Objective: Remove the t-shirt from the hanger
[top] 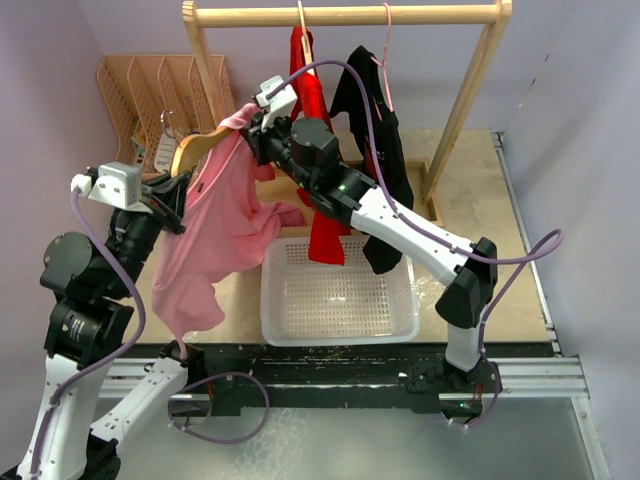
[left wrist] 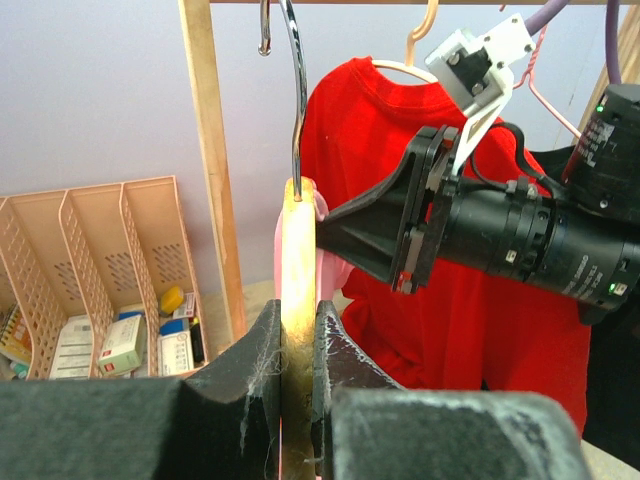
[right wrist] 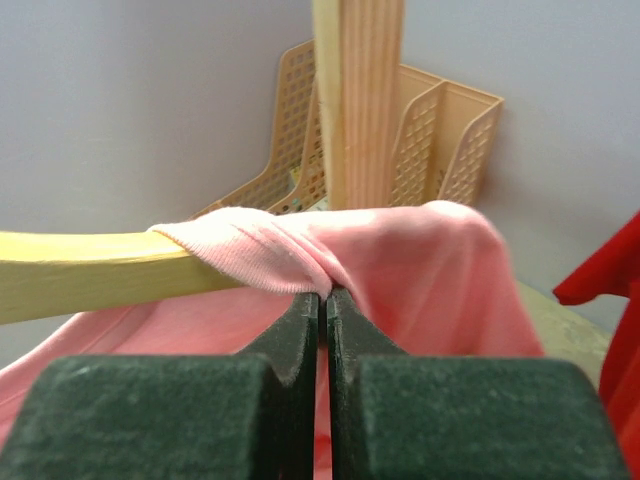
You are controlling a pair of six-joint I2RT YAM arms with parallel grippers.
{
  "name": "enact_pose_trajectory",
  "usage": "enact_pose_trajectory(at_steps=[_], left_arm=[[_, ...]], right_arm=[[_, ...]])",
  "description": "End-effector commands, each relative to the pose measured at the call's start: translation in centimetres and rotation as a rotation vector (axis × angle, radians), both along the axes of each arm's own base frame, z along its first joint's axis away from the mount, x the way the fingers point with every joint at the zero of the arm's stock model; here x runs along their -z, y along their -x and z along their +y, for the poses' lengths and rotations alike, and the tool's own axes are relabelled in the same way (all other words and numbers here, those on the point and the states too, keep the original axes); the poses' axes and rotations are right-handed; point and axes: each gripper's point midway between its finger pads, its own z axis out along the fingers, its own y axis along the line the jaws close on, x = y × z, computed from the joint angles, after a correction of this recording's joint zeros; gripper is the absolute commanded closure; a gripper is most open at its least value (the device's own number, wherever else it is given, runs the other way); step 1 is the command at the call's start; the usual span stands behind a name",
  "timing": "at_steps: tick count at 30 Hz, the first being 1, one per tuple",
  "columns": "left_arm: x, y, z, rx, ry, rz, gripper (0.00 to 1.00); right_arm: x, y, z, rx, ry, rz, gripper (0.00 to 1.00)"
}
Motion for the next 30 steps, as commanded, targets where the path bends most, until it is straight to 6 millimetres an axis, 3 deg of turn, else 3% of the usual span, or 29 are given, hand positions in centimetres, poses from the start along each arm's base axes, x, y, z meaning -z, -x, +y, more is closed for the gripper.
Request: enact_pose_trajectory(at_steps=[1,9,19,24,30], left_arm=[[-2.2,2.7,1.0,-0.002,0.022,-0.074,1.00],[-0.4,5.0,0.0,0.095,-0.033,-0.024,1.00],[0.3,7.8,-0.3,0.162,-0.022,-0.028,1.00],[0.3,8.1,0.1,0.150,-0.021,-0.030,1.00],[0.1,7.6,0.6,0.112,-0.007,-0.036,1.00]], right_arm=[[-5.3,-0.4,-4.6,0.177,-0.072,-0.070,1.00],[-4.7,-2.1,-7.6,0.363,-0.036,-0.070,1.00],[-2.7,-5.4,-9.5,0.512,-0.020,-0.024,1.00],[-1.0,-6.8,-10.5,0.541,-0.004,0.019,1.00],[1.1,-6.9,-11.6,0.580,0.033,0.058,1.00]])
